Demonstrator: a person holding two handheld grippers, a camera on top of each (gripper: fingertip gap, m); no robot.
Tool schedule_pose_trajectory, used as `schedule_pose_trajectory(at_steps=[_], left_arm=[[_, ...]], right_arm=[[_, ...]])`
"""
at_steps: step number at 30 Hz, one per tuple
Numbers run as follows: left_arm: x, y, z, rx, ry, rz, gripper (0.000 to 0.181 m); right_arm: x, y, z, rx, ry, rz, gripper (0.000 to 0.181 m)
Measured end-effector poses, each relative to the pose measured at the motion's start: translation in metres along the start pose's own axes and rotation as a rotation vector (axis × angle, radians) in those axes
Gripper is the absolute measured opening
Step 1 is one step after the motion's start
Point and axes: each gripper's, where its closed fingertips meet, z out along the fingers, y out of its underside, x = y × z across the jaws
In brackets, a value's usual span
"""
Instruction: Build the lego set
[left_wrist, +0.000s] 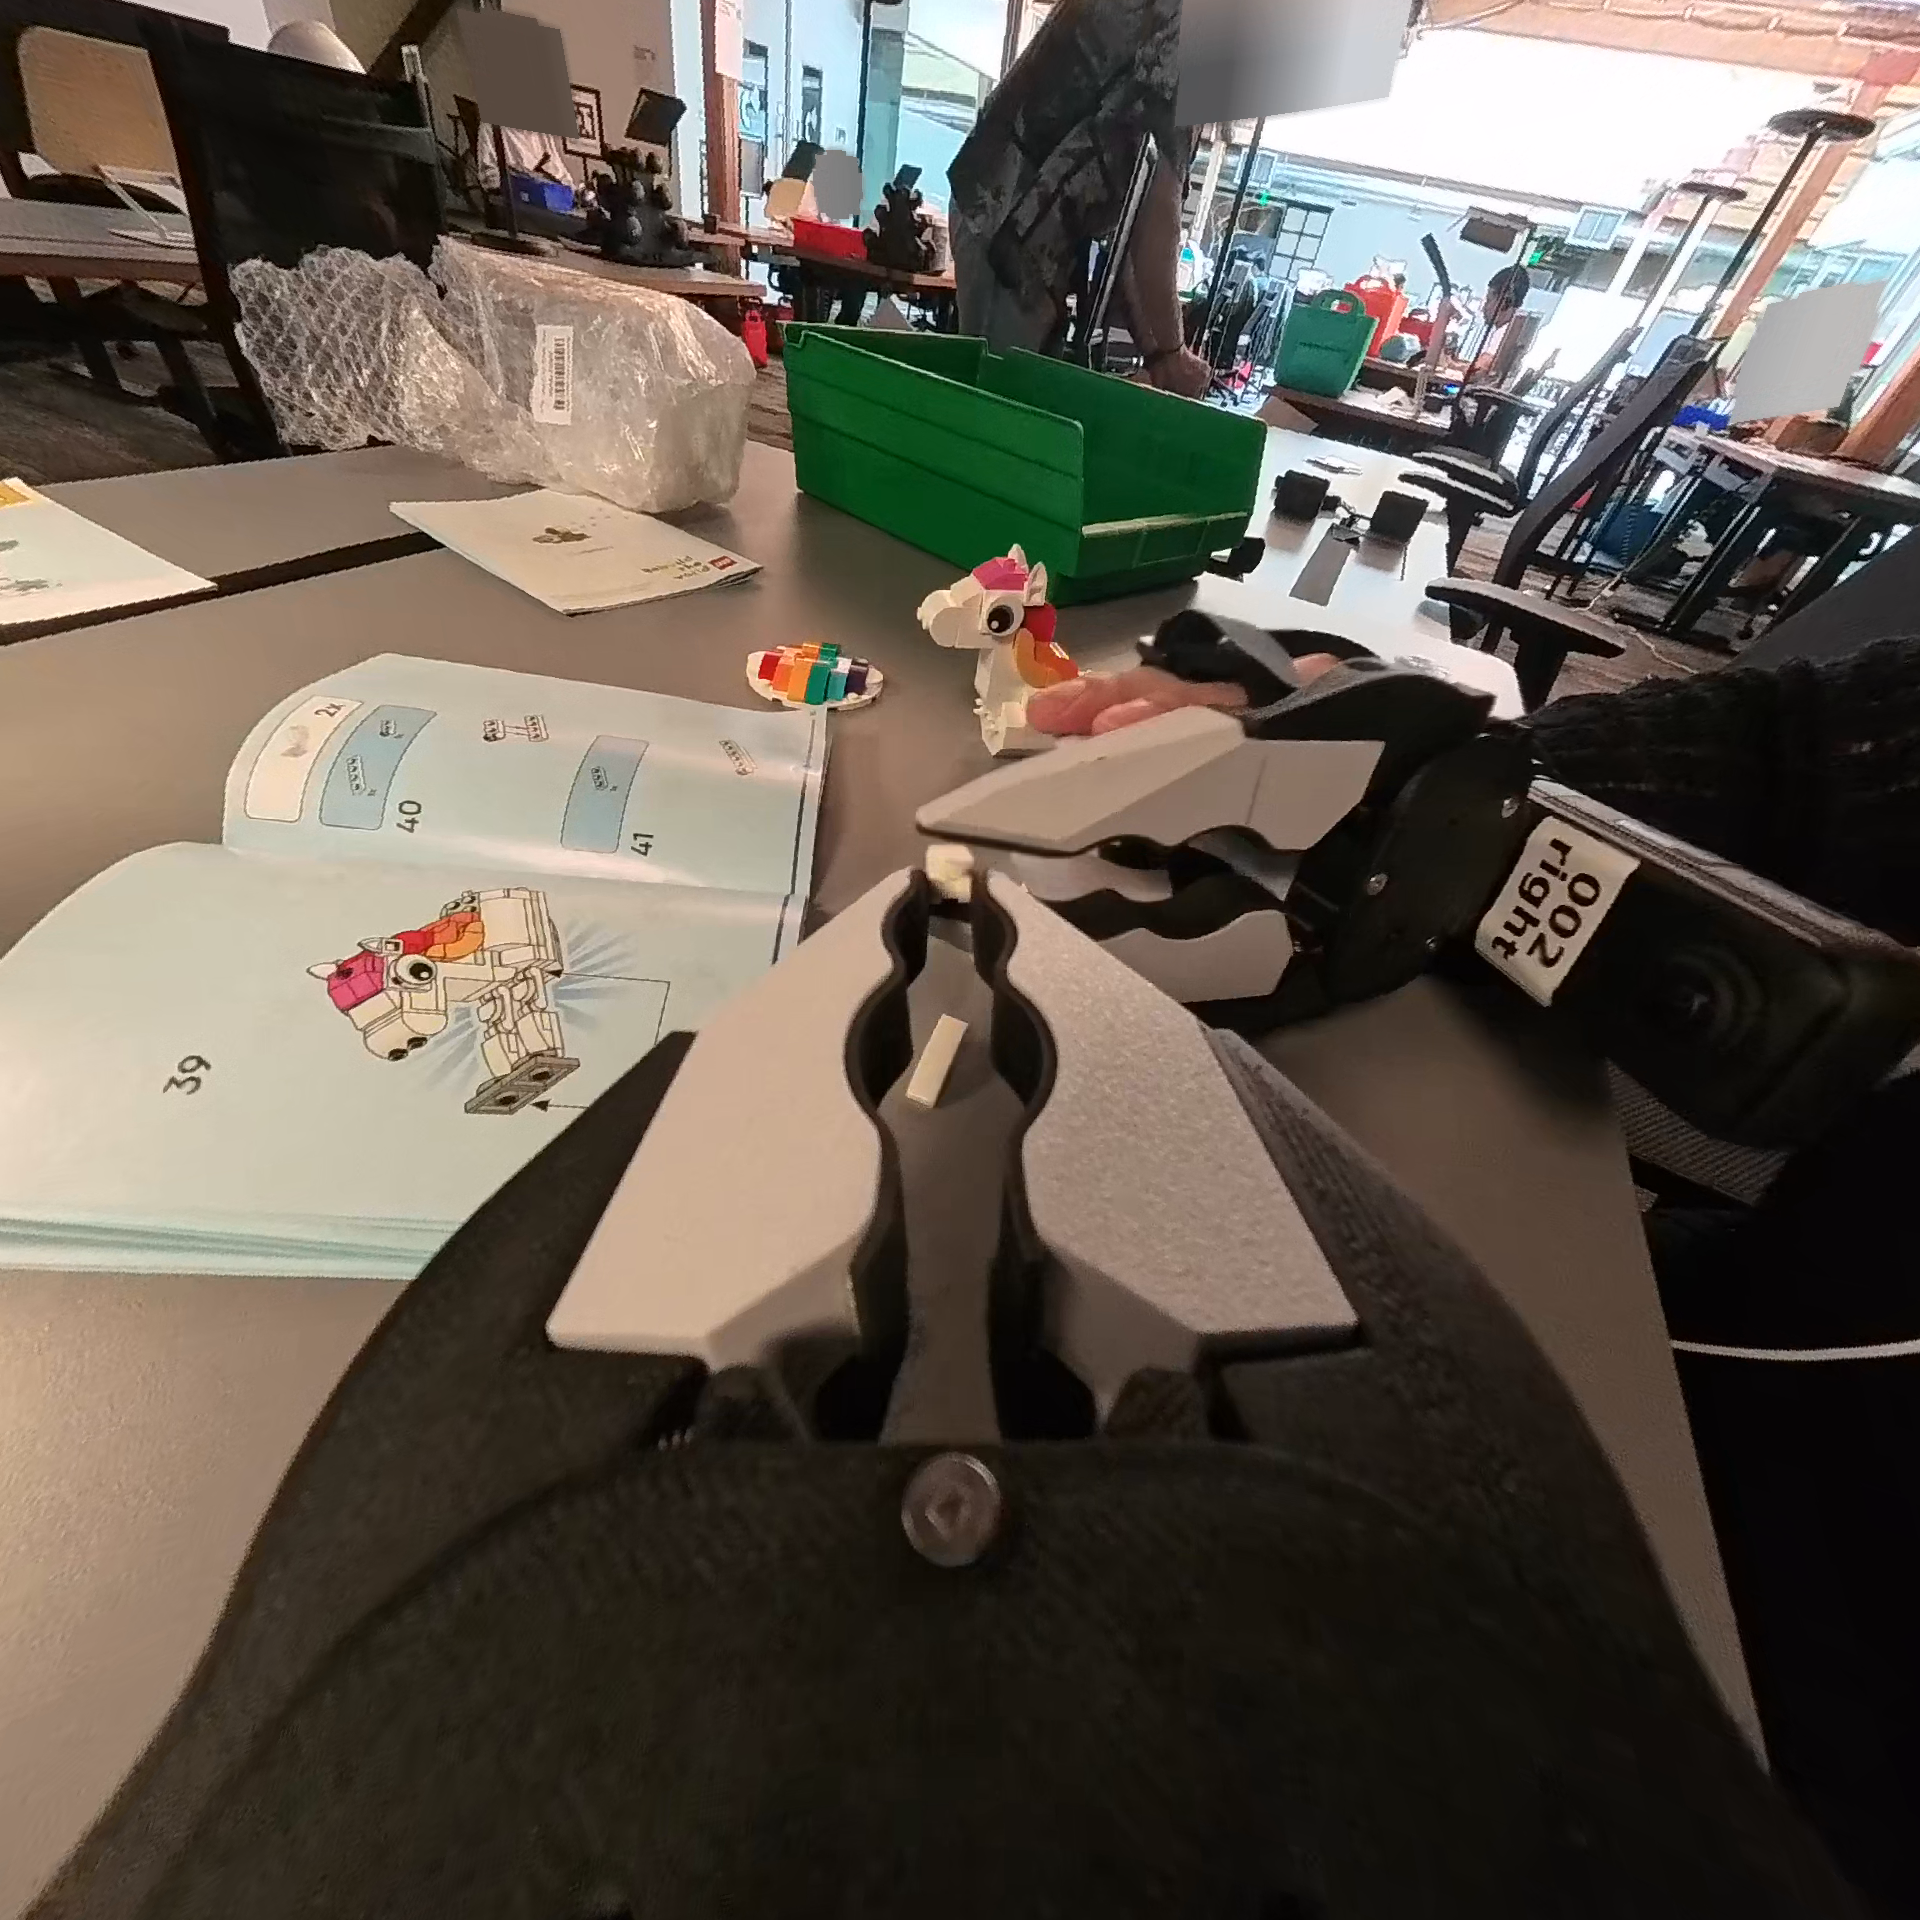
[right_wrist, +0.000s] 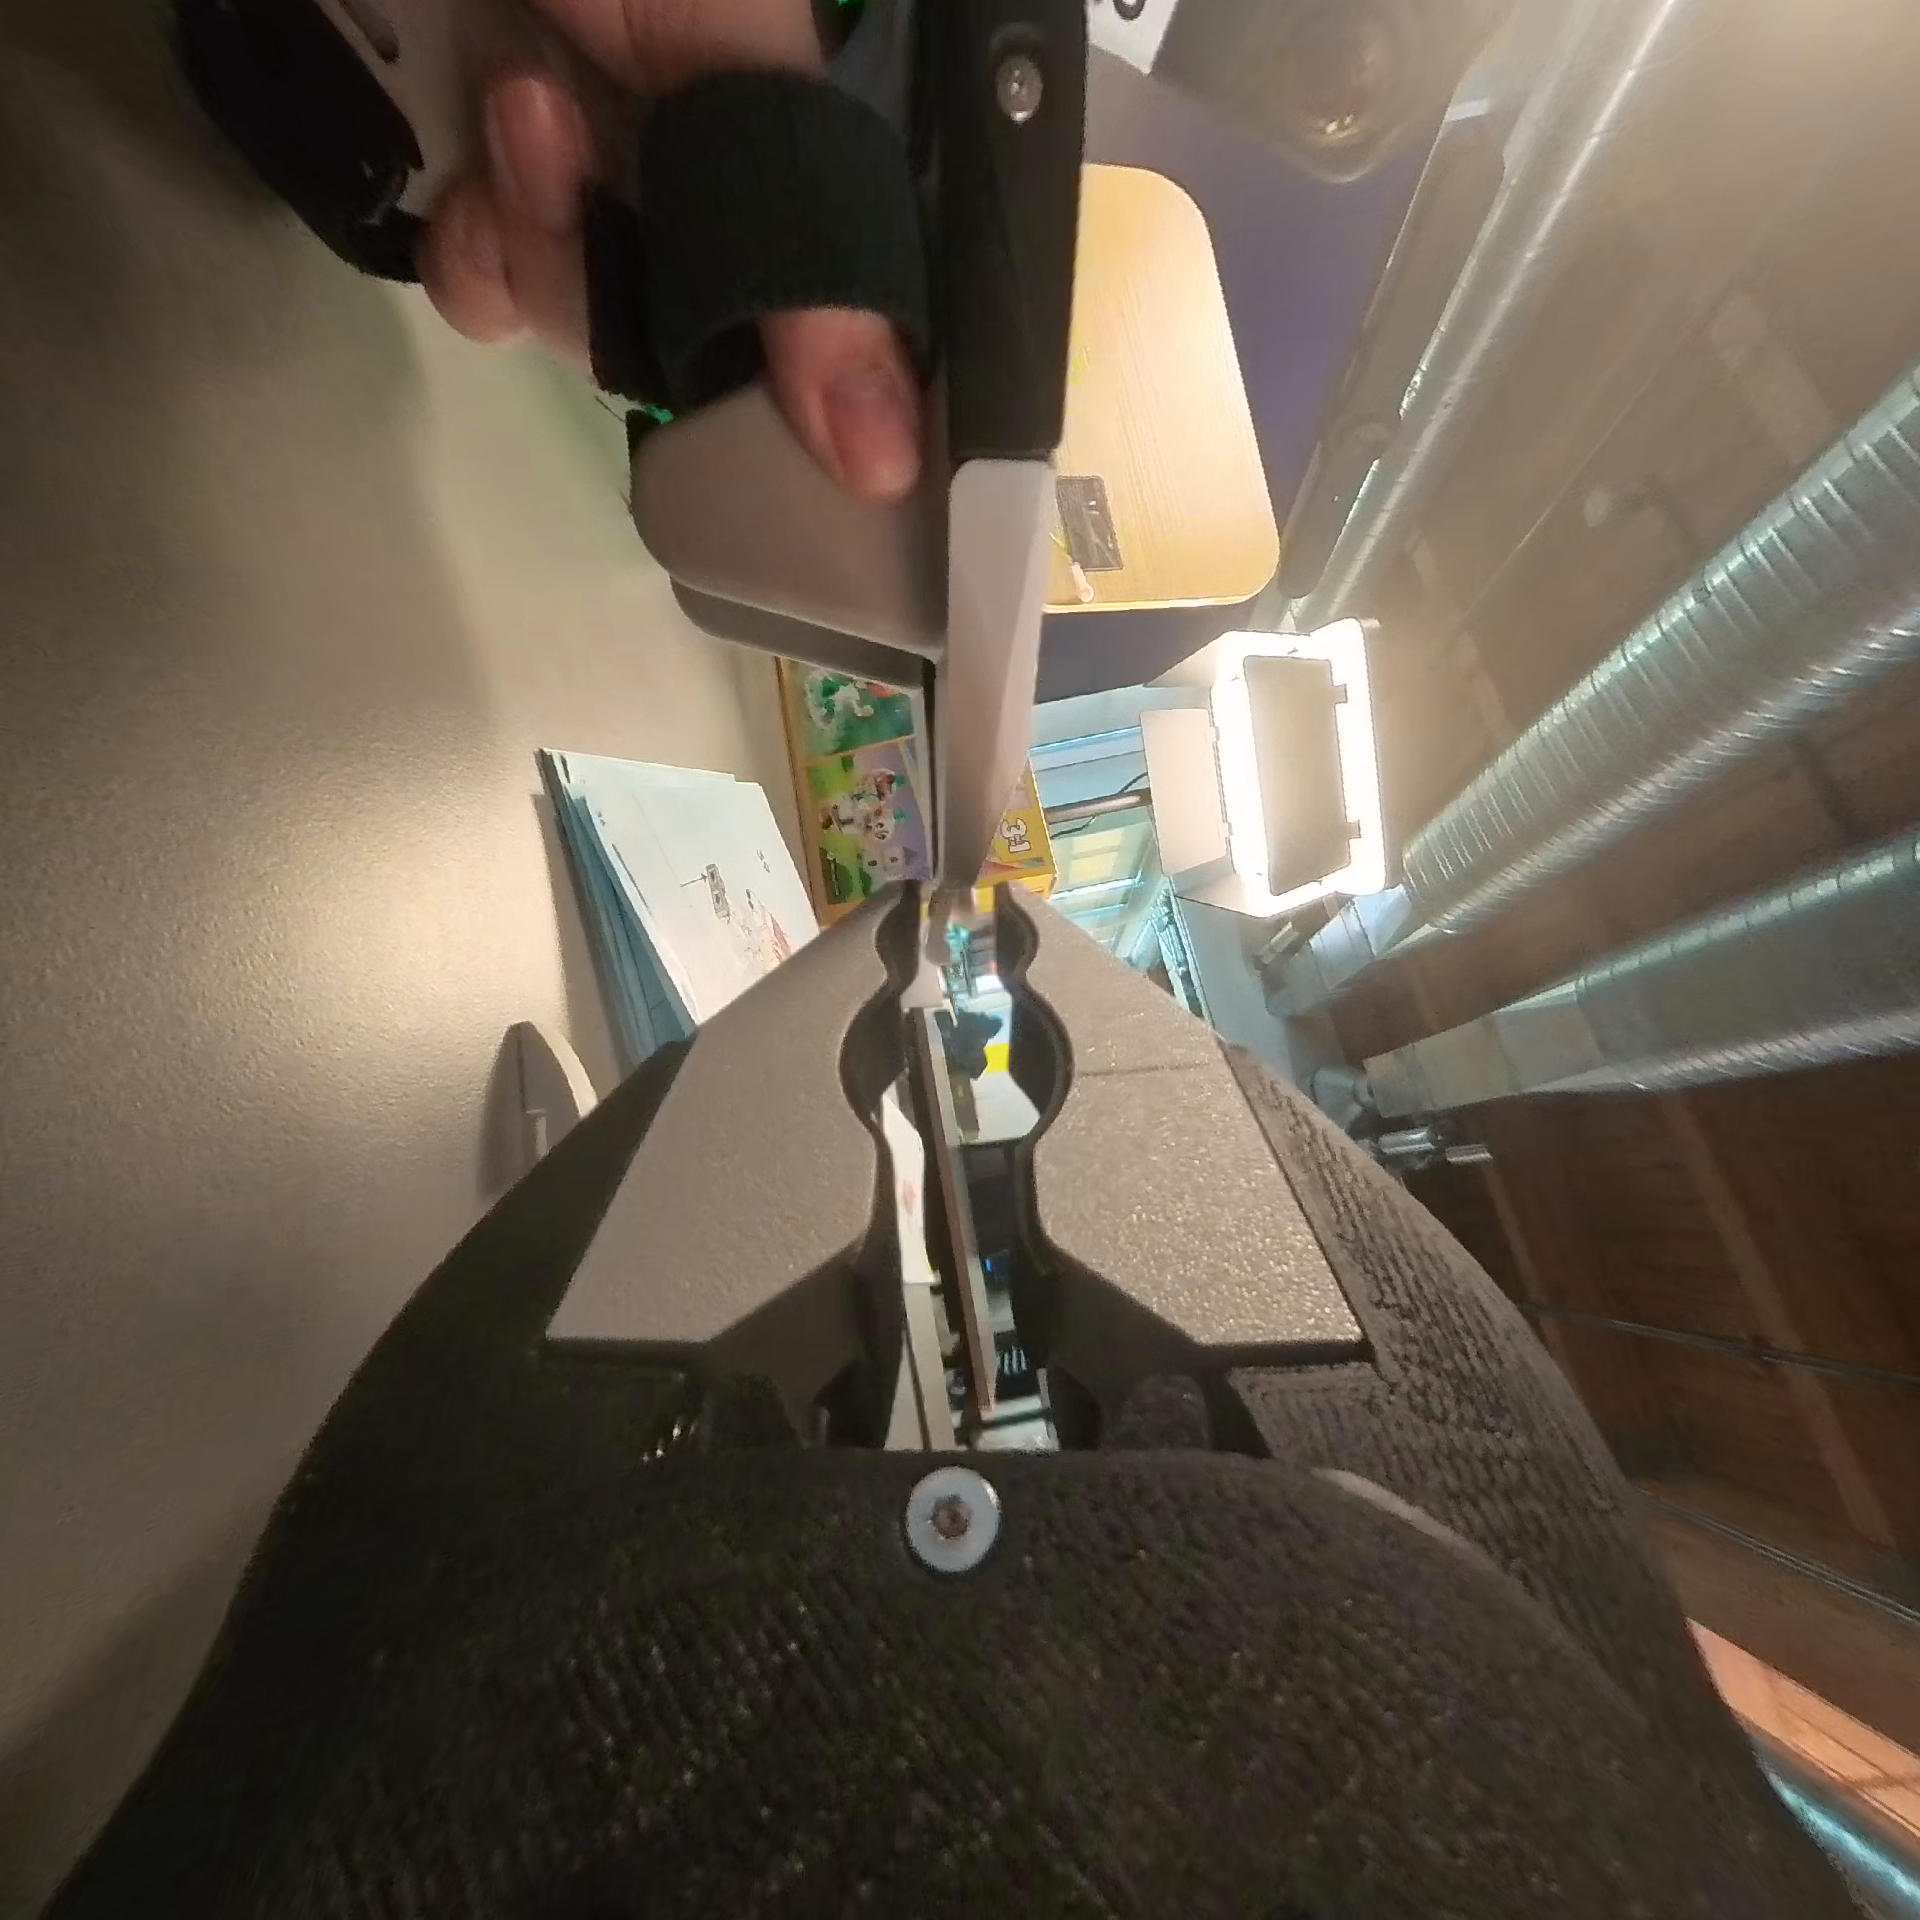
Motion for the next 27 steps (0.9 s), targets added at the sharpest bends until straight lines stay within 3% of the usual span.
schedule_pose_trajectory(at_steps=[4,11,18,27], left_arm=[[0.002,-0.005,-0.002,0.036,0.048,-0.041,0.007],[0.0,-0.014,-0.012,0.119,0.251,-0.327,0.007],[0.026,-0.013,-0.014,0.076,0.494,-0.448,0.007],[0.031,-0.01,-0.013,0.048,0.517,-0.448,0.007]], right_arm=[[0.006,-0.003,-0.002,0.024,0.021,0.034,0.018],[0.018,-0.009,-0.013,0.154,-0.026,0.277,0.041],[0.015,-0.032,-0.027,0.315,-0.123,0.409,0.026],[0.012,-0.026,-0.027,0.28,-0.154,0.415,0.012]])
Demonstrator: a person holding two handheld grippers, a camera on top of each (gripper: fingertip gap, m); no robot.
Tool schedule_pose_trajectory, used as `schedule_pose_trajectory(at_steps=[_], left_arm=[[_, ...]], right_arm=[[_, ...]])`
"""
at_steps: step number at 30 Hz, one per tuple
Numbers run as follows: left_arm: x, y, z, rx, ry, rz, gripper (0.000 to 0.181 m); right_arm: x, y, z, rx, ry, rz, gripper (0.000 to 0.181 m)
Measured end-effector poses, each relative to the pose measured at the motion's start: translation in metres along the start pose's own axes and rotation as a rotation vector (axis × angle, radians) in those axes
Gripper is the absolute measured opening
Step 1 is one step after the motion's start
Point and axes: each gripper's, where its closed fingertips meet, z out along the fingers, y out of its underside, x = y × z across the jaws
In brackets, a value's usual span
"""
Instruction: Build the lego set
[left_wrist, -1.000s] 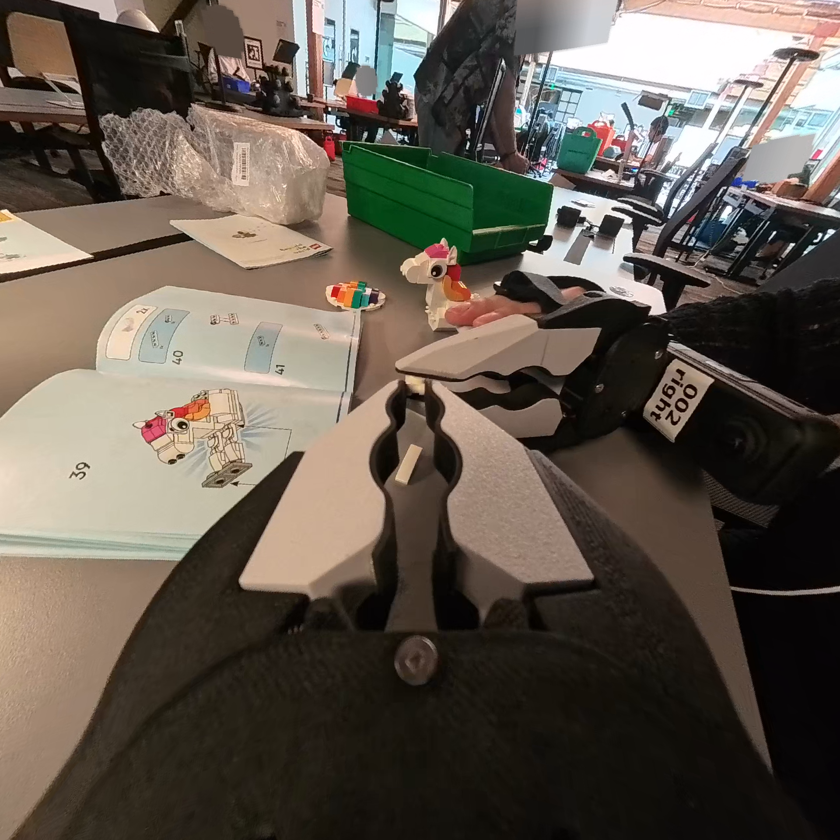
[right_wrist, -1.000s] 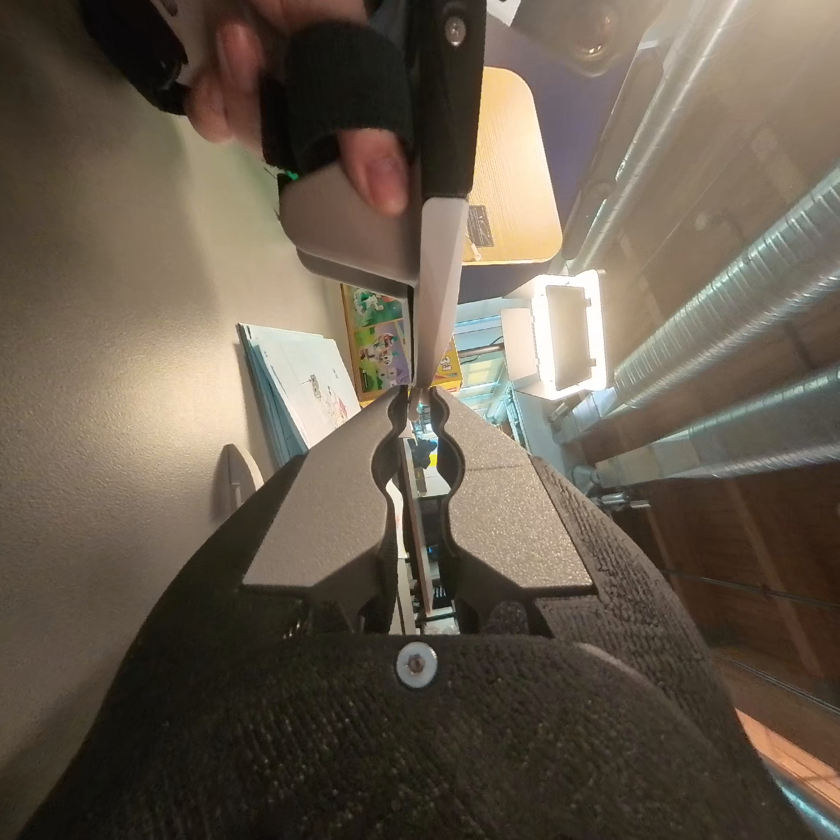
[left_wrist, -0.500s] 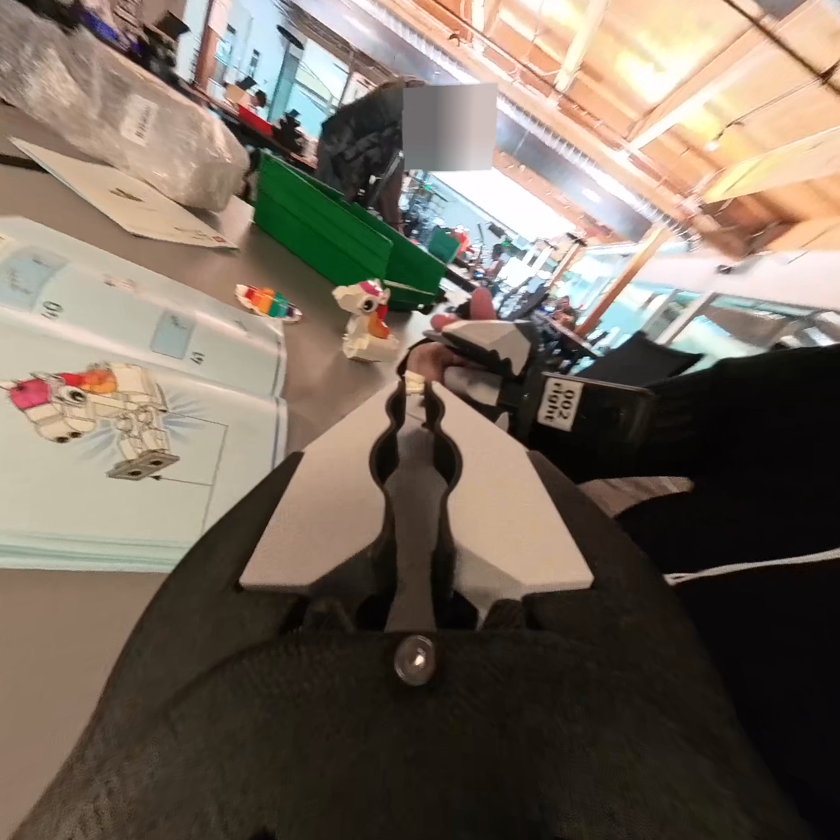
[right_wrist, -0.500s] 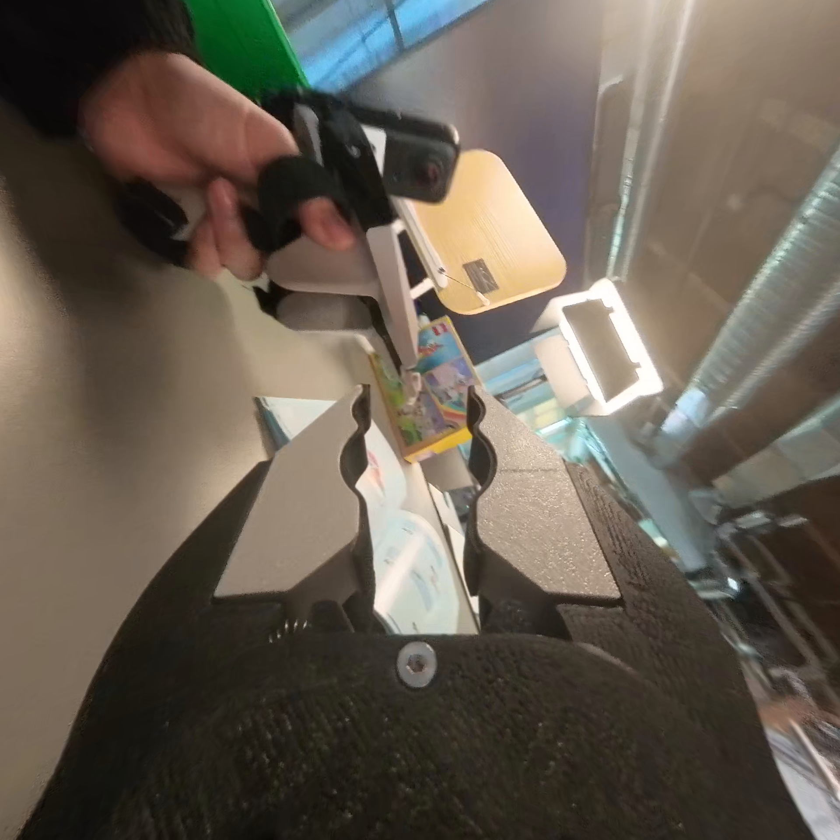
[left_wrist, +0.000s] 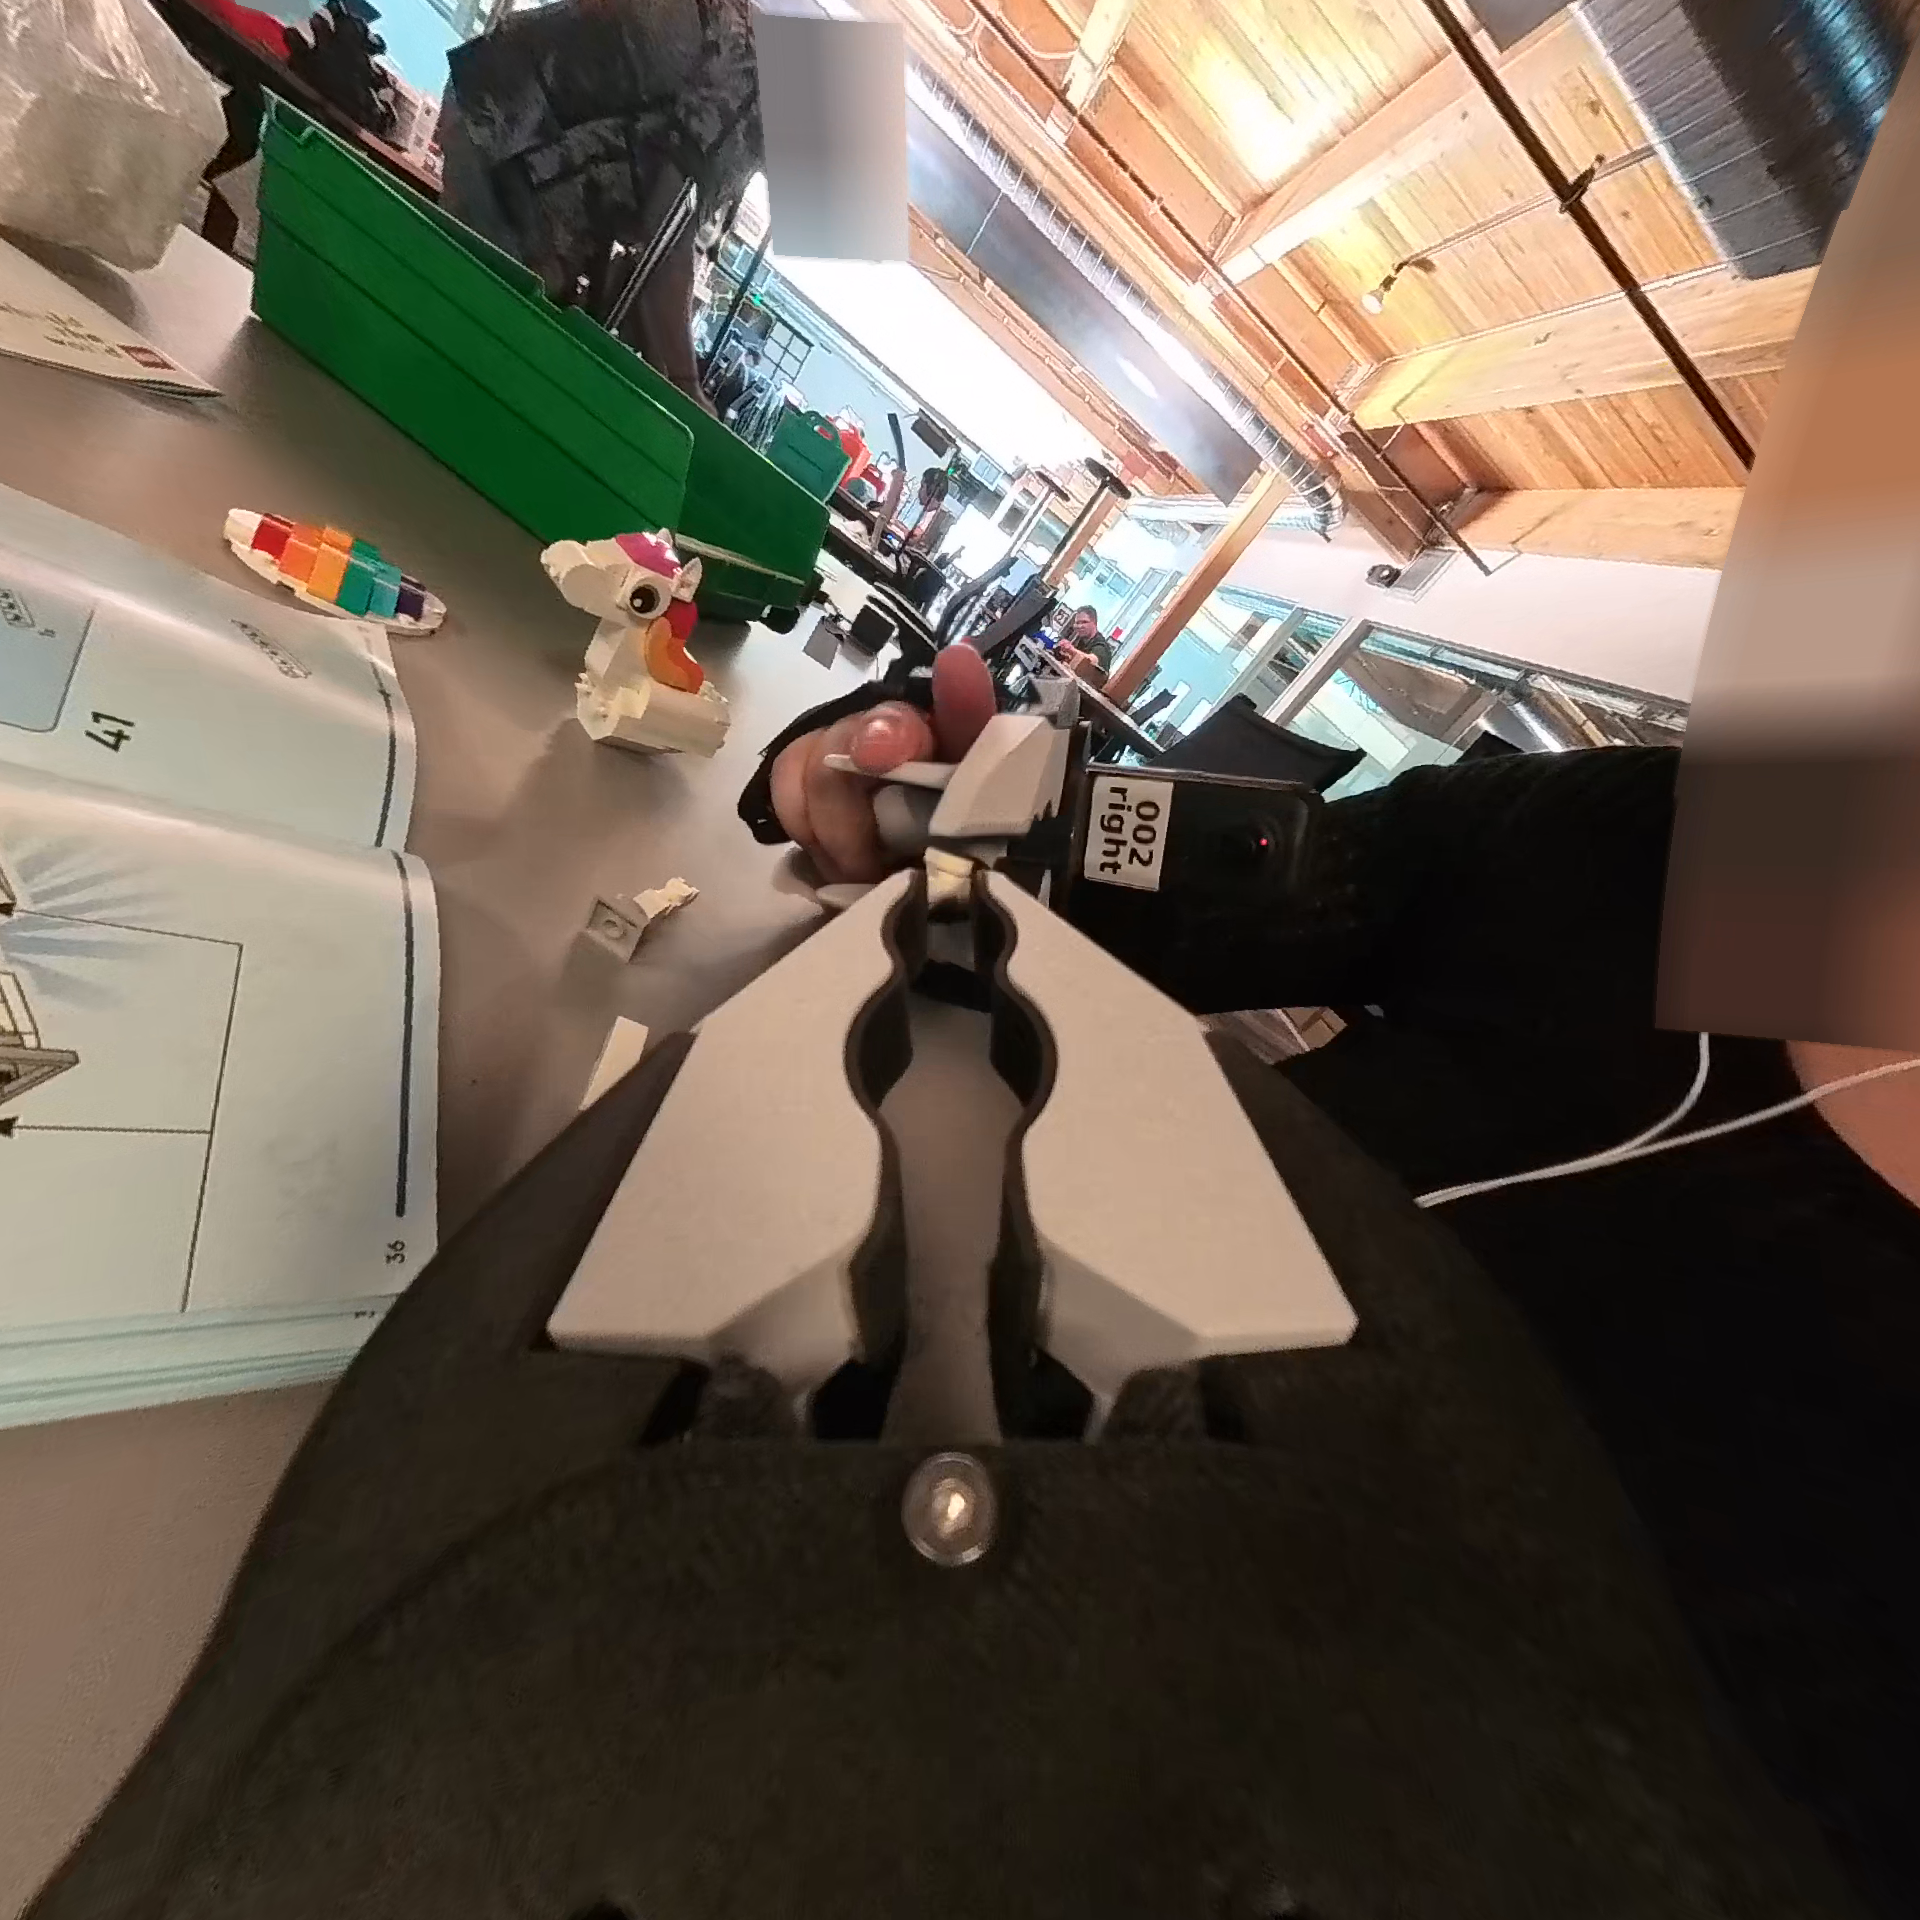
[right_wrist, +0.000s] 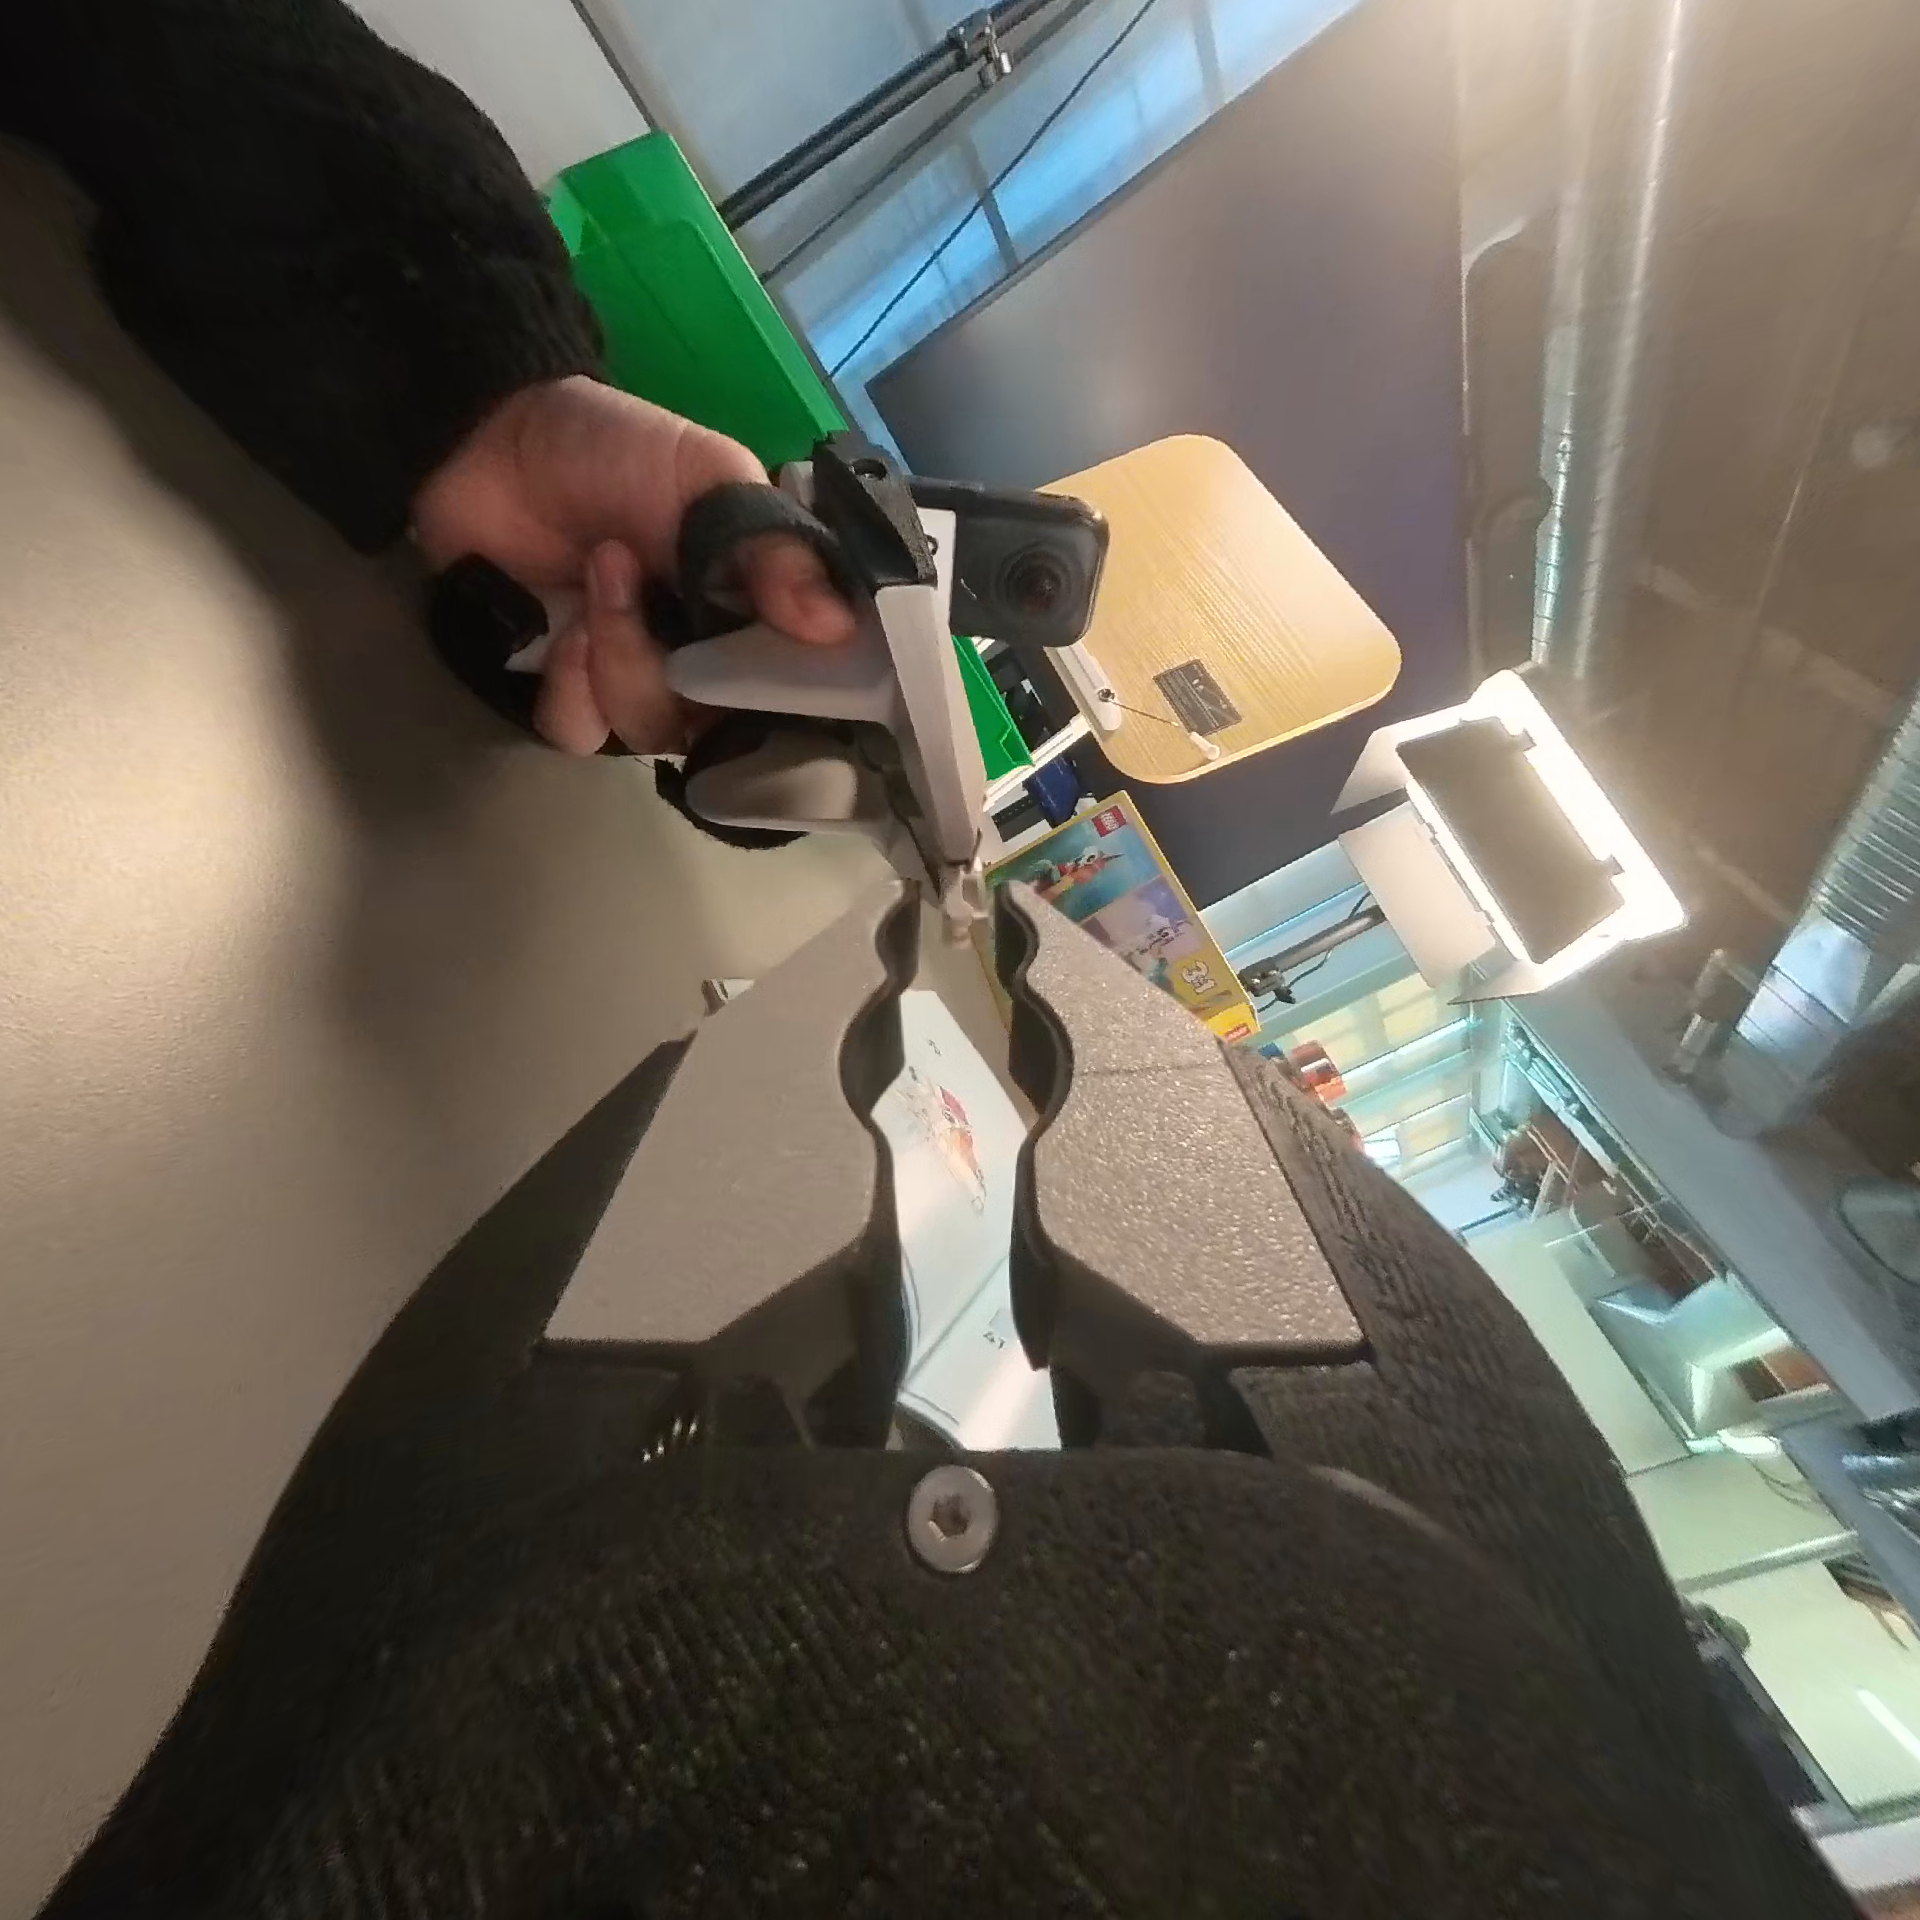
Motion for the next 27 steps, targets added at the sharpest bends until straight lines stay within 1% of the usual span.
schedule_pose_trajectory(at_steps=[3,6,10,15,19,22,24,27], left_arm=[[-0.001,0.001,0.001,-0.004,-0.017,0.011,0.007],[-0.004,0.0,0.001,0.003,-0.055,0.042,0.007],[-0.011,-0.001,0.0,-0.004,-0.178,0.168,0.007],[-0.02,-0.003,-0.001,-0.033,-0.372,0.38,0.007],[-0.024,-0.006,-0.002,-0.033,-0.484,0.476,0.007],[-0.024,-0.006,-0.002,-0.046,-0.52,0.523,0.007],[-0.024,-0.004,-0.001,-0.052,-0.516,0.524,0.007],[-0.026,-0.002,0.0,-0.073,-0.533,0.539,0.007]], right_arm=[[0.0,0.003,0.0,-0.019,0.004,-0.015,0.006],[0.001,0.006,0.001,-0.047,0.008,-0.03,0.006],[0.002,0.014,0.004,-0.134,0.039,-0.133,0.006],[0.003,0.023,0.008,-0.253,0.074,-0.21,0.006],[0.006,0.027,0.011,-0.325,0.107,-0.258,0.006],[0.006,0.027,0.011,-0.34,0.108,-0.302,0.005],[0.005,0.026,0.01,-0.336,0.099,-0.334,0.005],[0.003,0.028,0.009,-0.36,0.061,-0.324,0.004]])
